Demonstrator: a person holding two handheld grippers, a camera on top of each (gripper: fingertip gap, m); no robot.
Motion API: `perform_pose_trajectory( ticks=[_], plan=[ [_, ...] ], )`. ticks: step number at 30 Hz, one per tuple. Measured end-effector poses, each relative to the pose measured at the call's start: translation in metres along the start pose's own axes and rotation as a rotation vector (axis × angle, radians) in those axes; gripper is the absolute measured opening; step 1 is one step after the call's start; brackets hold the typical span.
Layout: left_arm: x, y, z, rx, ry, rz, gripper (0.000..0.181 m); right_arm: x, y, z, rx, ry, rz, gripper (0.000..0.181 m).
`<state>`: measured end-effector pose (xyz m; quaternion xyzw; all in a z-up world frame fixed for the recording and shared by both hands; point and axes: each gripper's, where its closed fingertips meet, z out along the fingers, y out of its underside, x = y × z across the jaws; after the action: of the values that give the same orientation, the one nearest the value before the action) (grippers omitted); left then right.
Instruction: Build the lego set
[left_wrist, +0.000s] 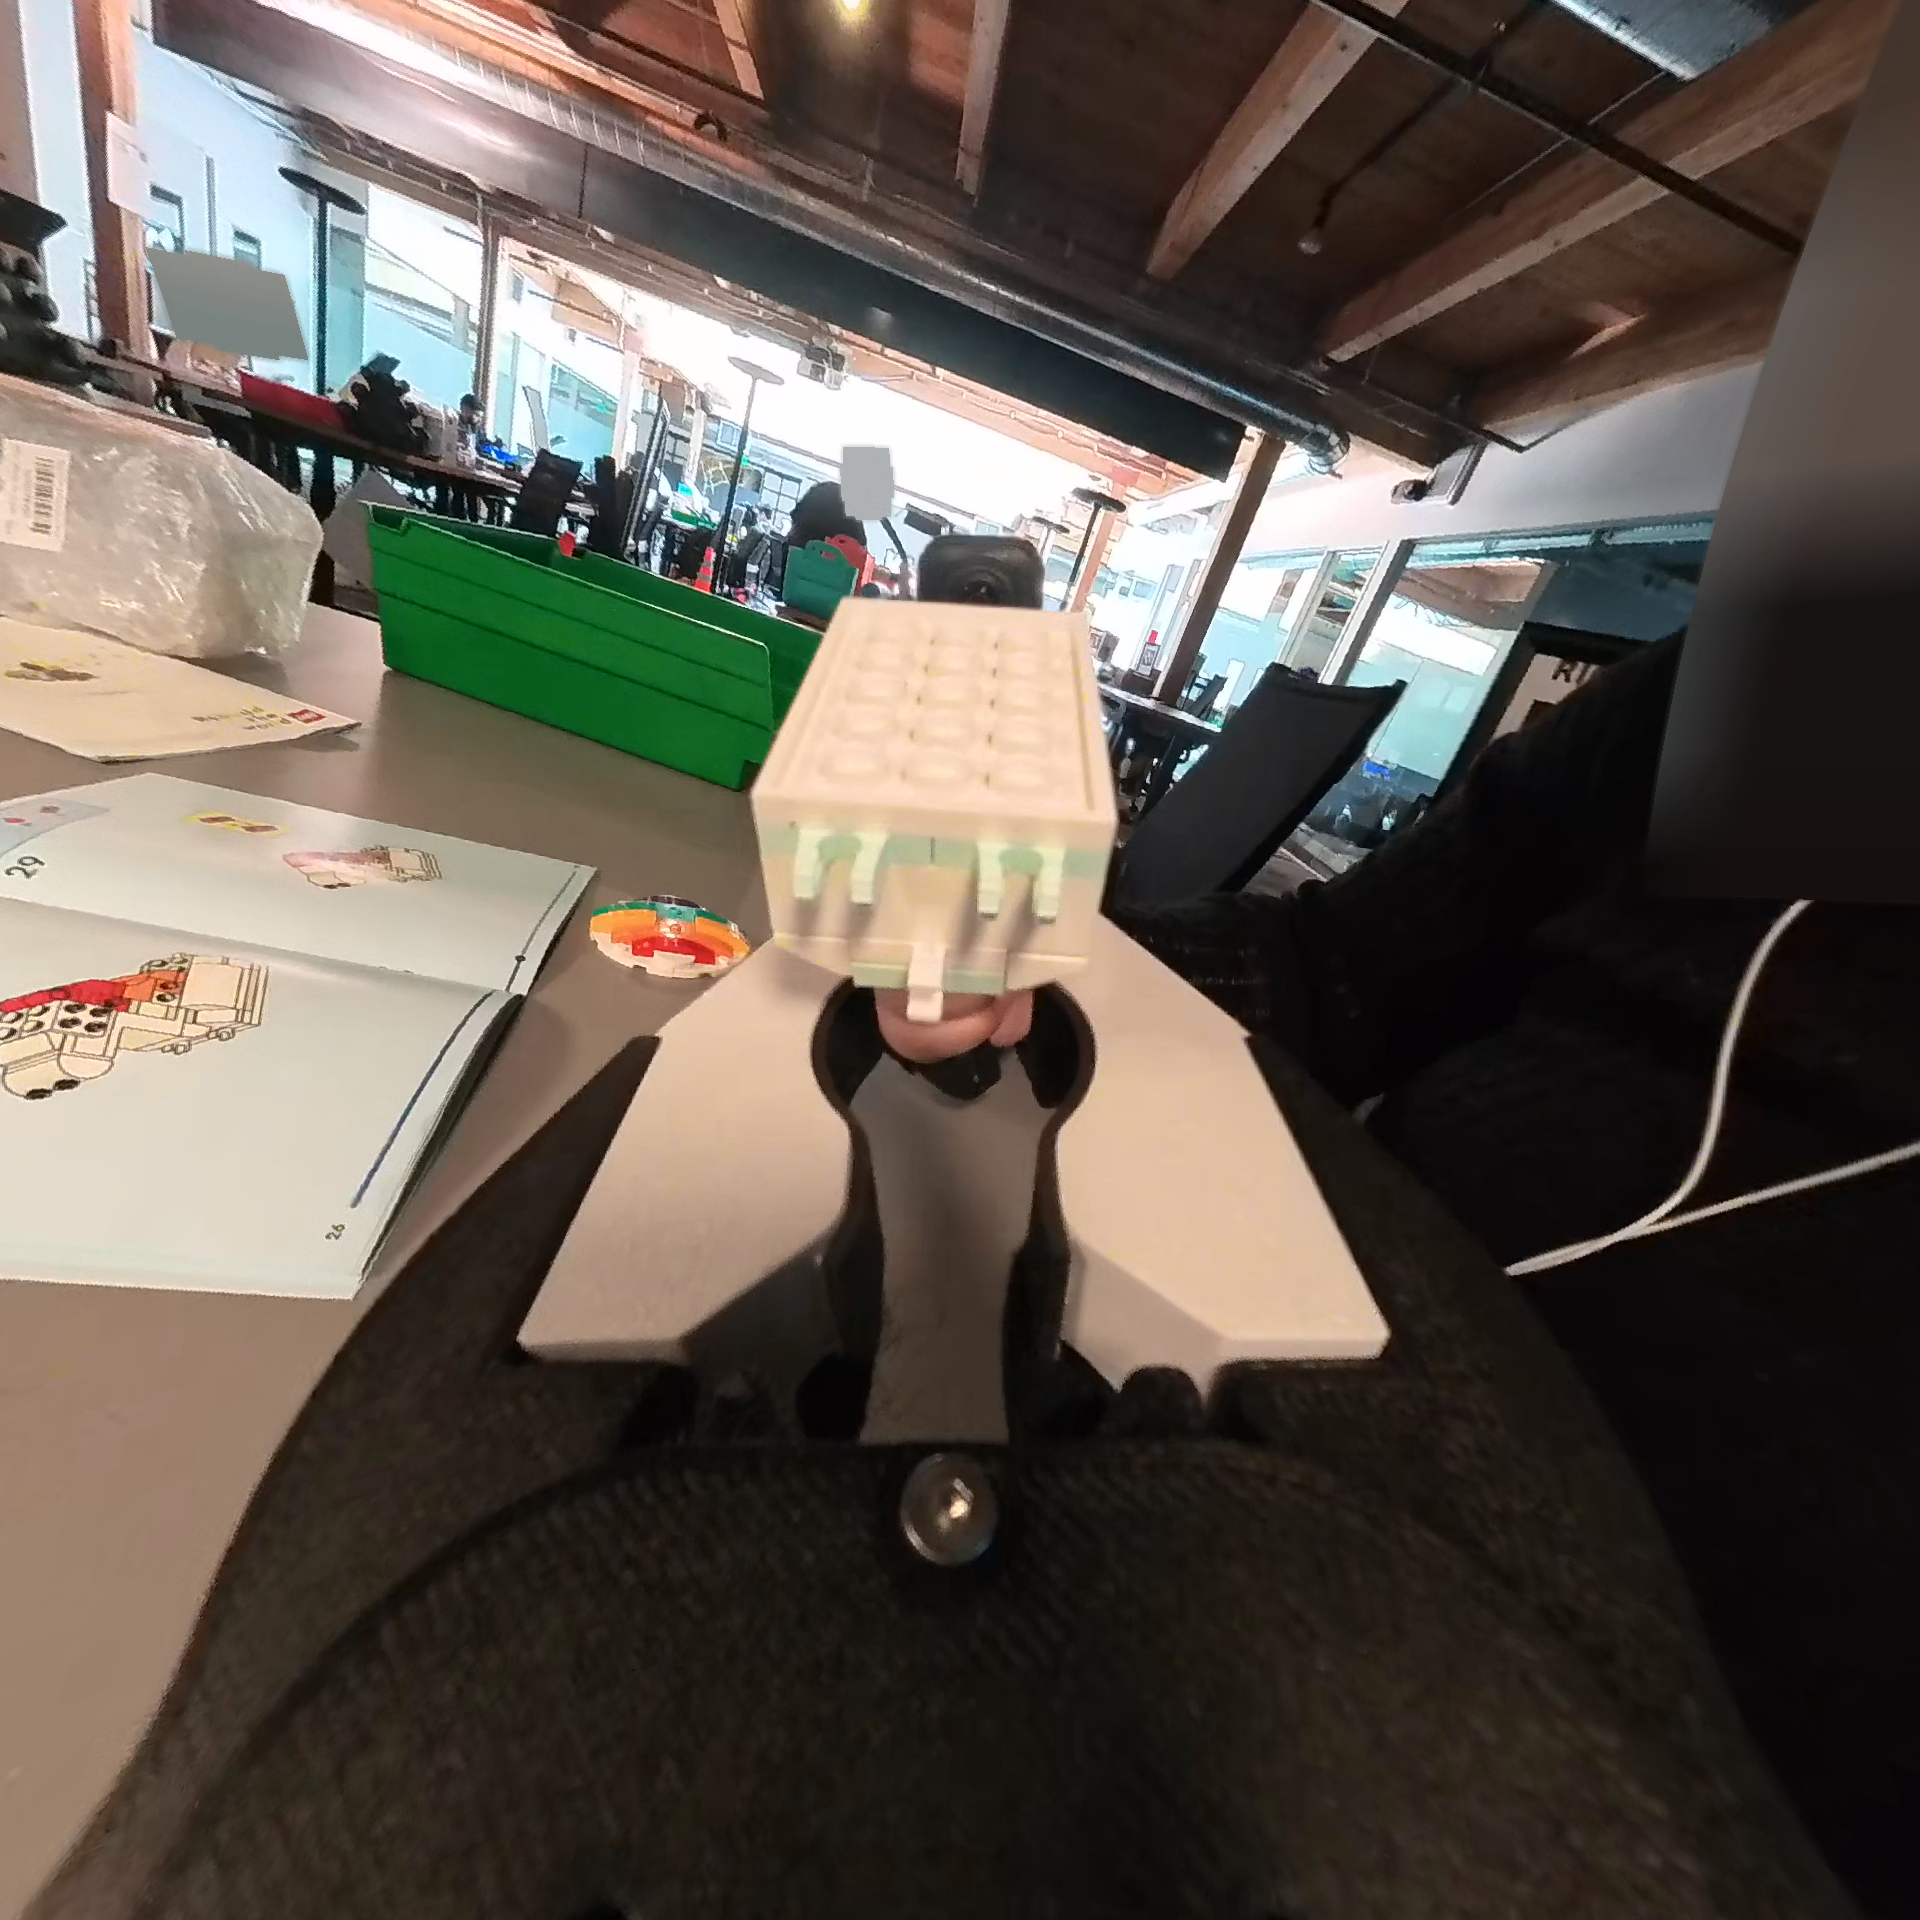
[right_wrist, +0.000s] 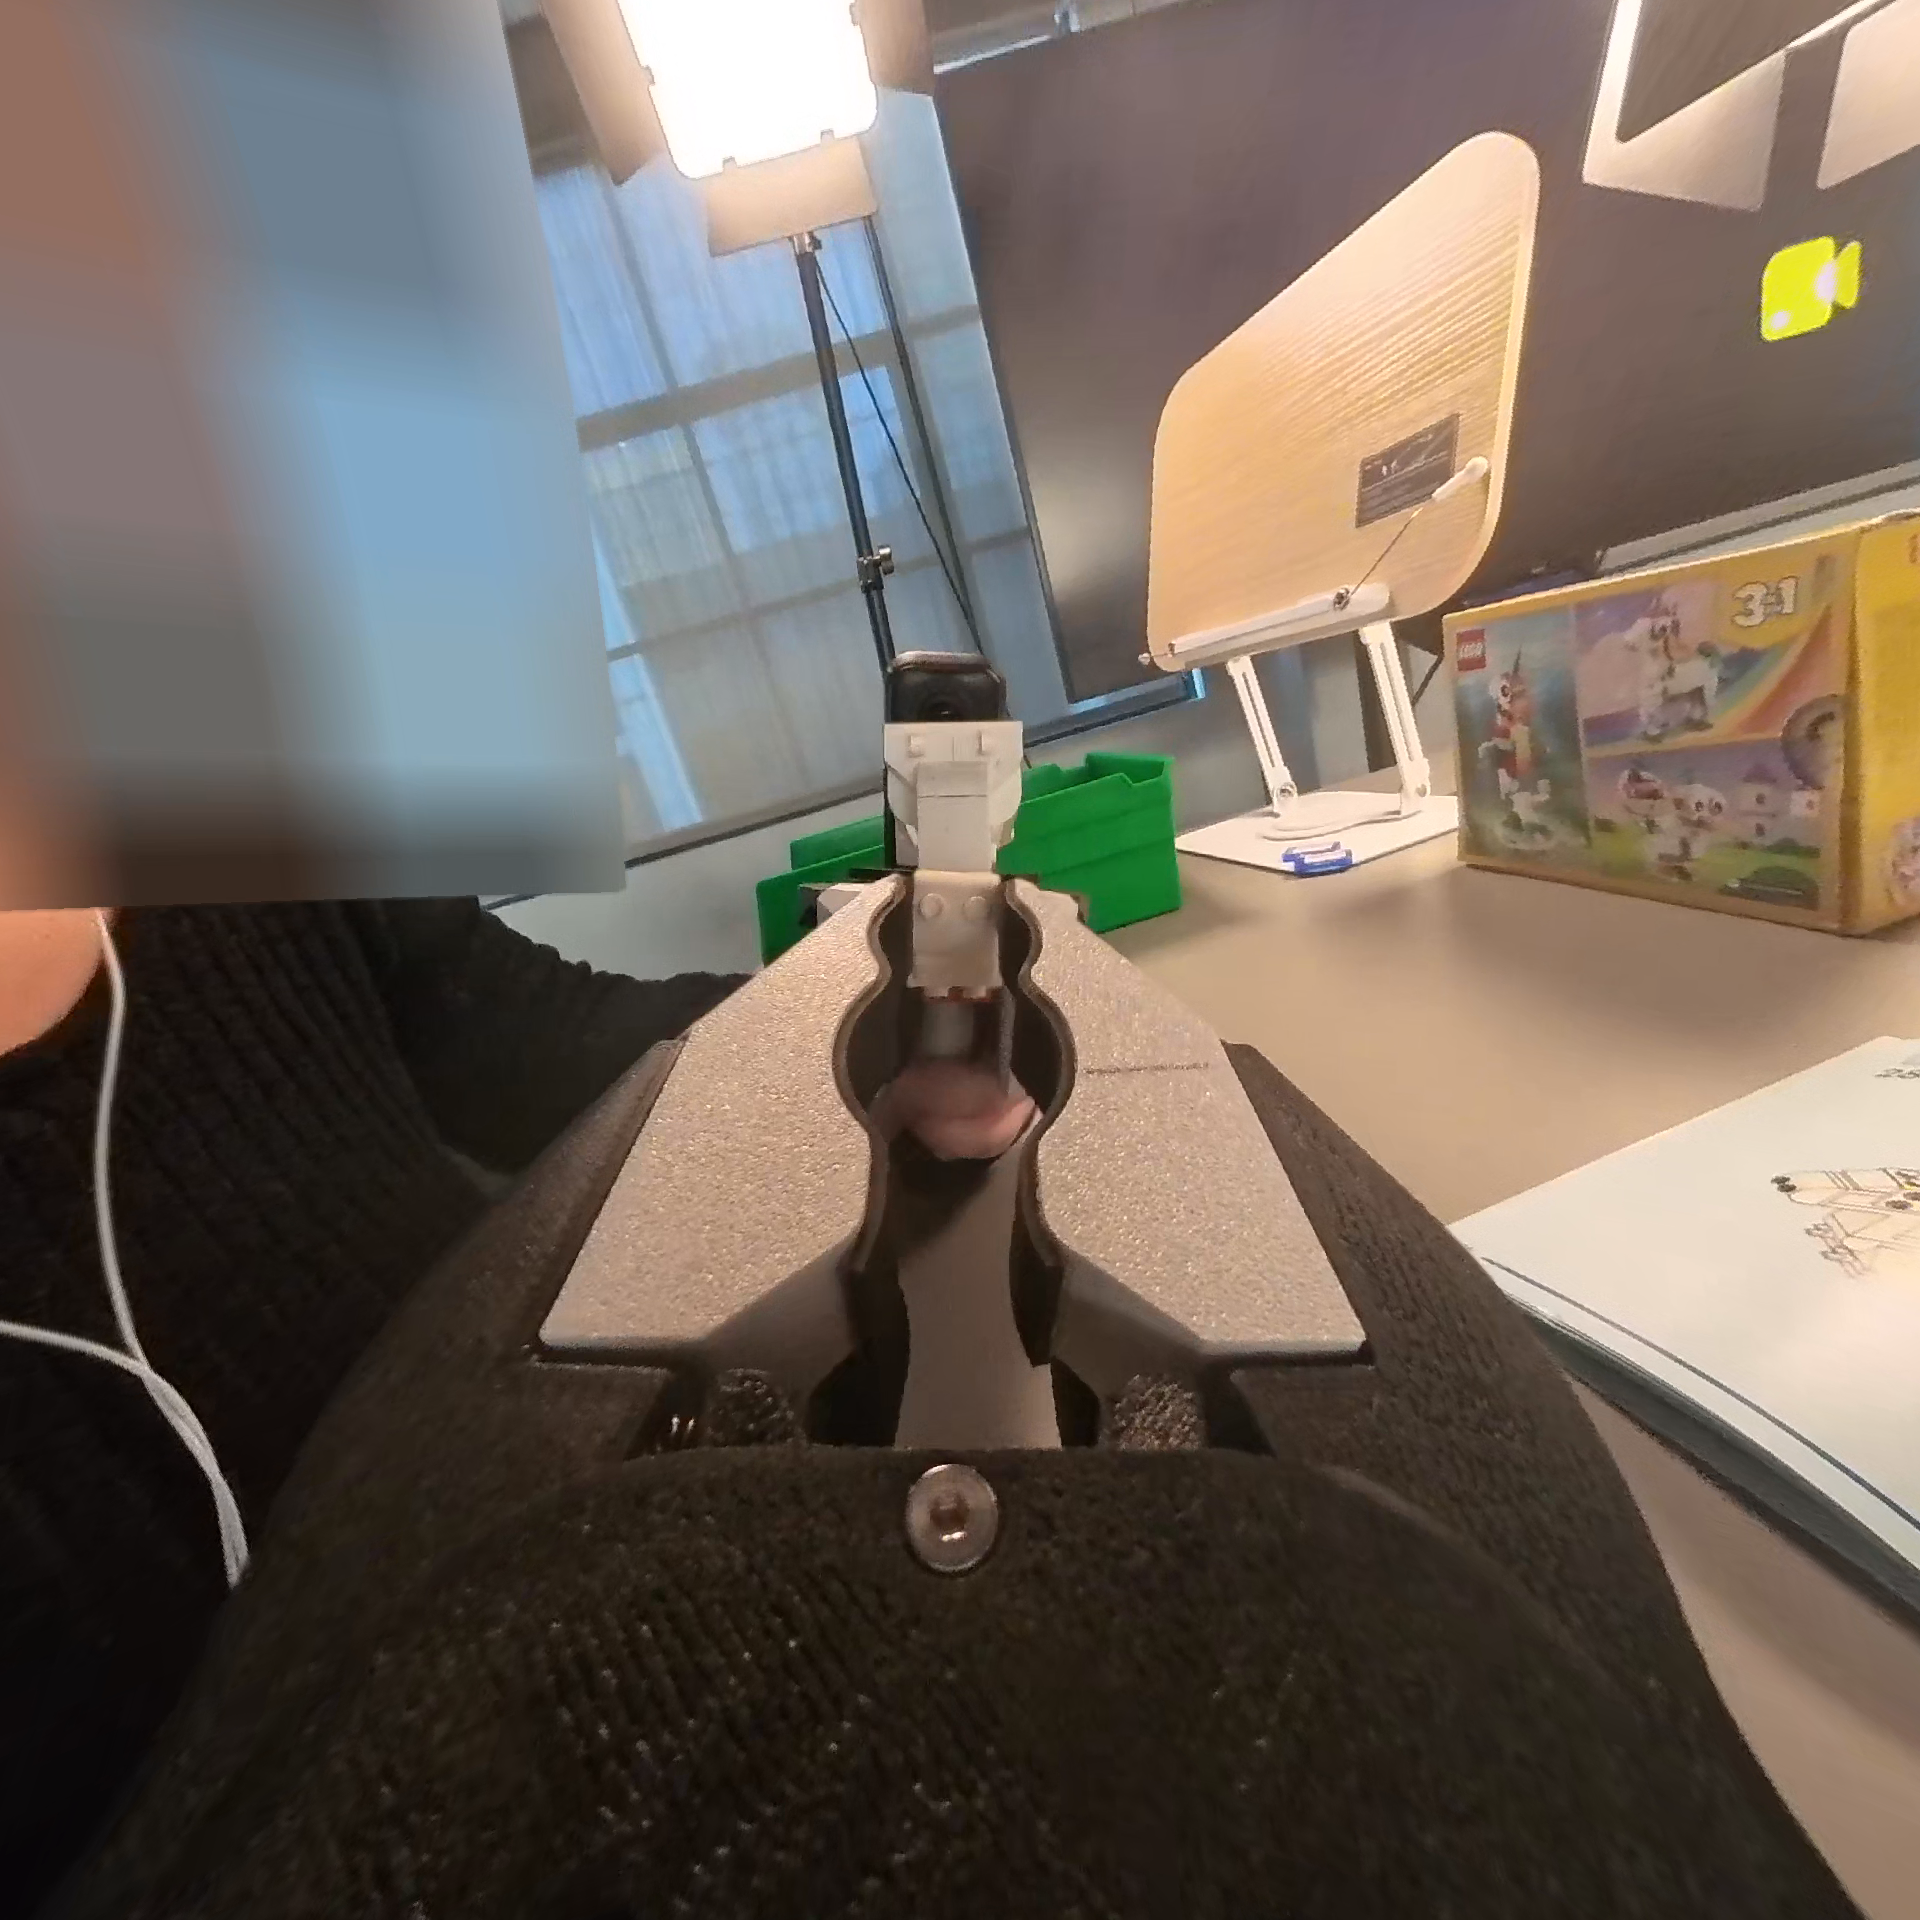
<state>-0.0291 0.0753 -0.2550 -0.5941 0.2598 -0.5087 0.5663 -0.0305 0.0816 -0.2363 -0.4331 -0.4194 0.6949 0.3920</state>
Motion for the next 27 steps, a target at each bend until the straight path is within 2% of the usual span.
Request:
perform_pose_trajectory(
  ticks=[11, 18, 27],
  plan=[
    [-0.002, 0.007, 0.002, -0.003, 0.008, -0.066, 0.022, 0.004, 0.005, -0.004, 0.016, -0.021, 0.096, 0.015],
    [-0.006, 0.013, 0.003, -0.049, -0.015, -0.087, 0.021, 0.008, 0.010, -0.005, -0.004, 0.037, 0.050, 0.015],
    [-0.006, 0.016, 0.003, -0.065, 0.006, -0.131, 0.022, 0.009, 0.013, -0.005, -0.012, -0.009, 0.209, 0.015]
  ],
)
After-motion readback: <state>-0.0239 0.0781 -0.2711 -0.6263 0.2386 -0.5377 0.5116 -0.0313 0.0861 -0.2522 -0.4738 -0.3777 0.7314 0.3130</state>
